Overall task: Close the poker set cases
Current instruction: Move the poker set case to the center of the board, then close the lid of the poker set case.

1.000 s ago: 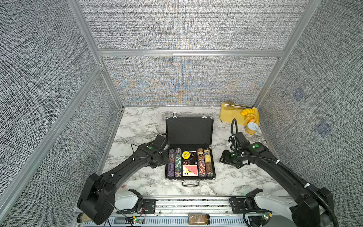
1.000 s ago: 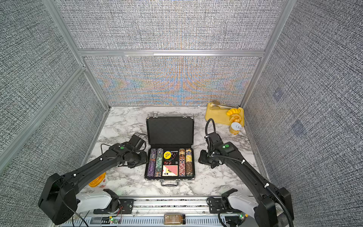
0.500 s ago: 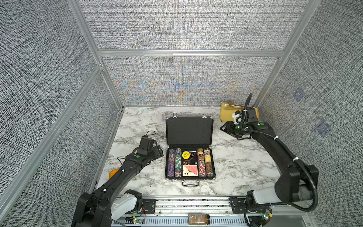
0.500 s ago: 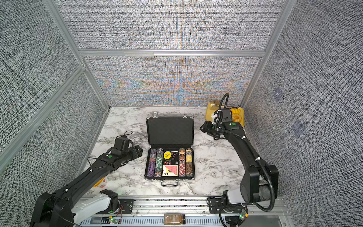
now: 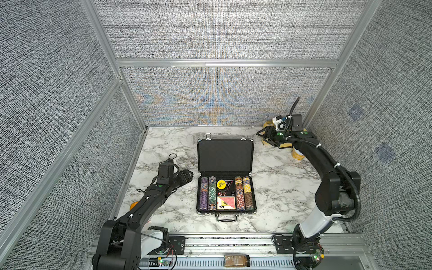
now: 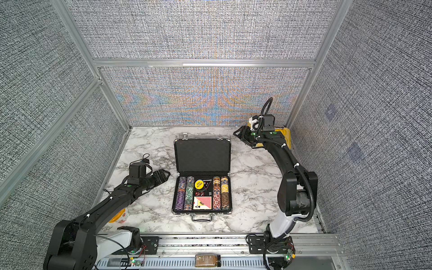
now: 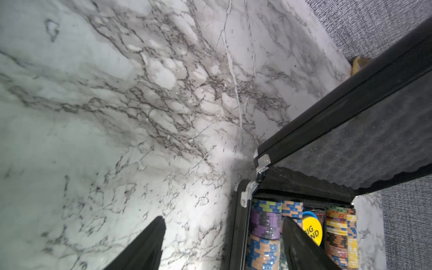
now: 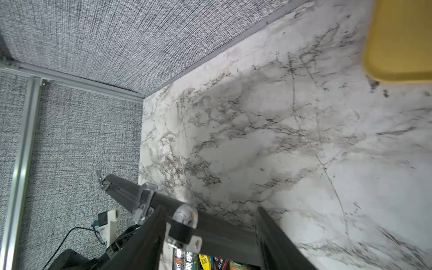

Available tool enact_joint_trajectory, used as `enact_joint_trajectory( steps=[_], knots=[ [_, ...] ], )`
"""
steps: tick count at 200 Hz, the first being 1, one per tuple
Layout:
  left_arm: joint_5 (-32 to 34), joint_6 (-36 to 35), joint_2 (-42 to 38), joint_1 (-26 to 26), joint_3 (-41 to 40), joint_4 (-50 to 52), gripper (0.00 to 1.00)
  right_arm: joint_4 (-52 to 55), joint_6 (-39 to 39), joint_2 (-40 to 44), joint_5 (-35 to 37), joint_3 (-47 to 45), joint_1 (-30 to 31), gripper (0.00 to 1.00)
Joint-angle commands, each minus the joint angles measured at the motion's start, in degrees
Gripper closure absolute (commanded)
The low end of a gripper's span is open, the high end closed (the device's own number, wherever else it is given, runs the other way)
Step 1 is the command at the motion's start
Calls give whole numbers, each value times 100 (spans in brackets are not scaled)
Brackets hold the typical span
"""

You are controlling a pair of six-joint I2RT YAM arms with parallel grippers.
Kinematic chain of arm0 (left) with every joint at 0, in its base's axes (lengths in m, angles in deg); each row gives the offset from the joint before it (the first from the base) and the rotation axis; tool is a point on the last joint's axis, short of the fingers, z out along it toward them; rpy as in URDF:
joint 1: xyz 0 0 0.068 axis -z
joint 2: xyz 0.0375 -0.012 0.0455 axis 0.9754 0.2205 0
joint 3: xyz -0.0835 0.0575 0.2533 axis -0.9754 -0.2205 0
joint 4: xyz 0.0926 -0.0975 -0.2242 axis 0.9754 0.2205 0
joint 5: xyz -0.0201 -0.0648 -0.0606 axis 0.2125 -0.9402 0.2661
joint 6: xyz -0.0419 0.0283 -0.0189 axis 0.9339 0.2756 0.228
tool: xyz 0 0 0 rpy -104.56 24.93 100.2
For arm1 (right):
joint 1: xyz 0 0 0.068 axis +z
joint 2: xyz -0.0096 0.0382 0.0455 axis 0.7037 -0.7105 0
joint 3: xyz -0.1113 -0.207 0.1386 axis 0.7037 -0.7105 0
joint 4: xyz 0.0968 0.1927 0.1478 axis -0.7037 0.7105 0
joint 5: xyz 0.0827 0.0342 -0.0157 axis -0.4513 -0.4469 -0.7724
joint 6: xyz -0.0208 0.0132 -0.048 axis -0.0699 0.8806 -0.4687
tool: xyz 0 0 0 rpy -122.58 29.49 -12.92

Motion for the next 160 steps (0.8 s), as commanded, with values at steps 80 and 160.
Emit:
enact_joint_trajectory(
  steps=[80,160],
  knots=[
    [-523,-263,238,-149,208,-209,21,82,0,-345,-719,92,329,48],
    [-496,-342,245,-217,238,-157,21,38,-2,40,-887,-354,456,56]
  ],
)
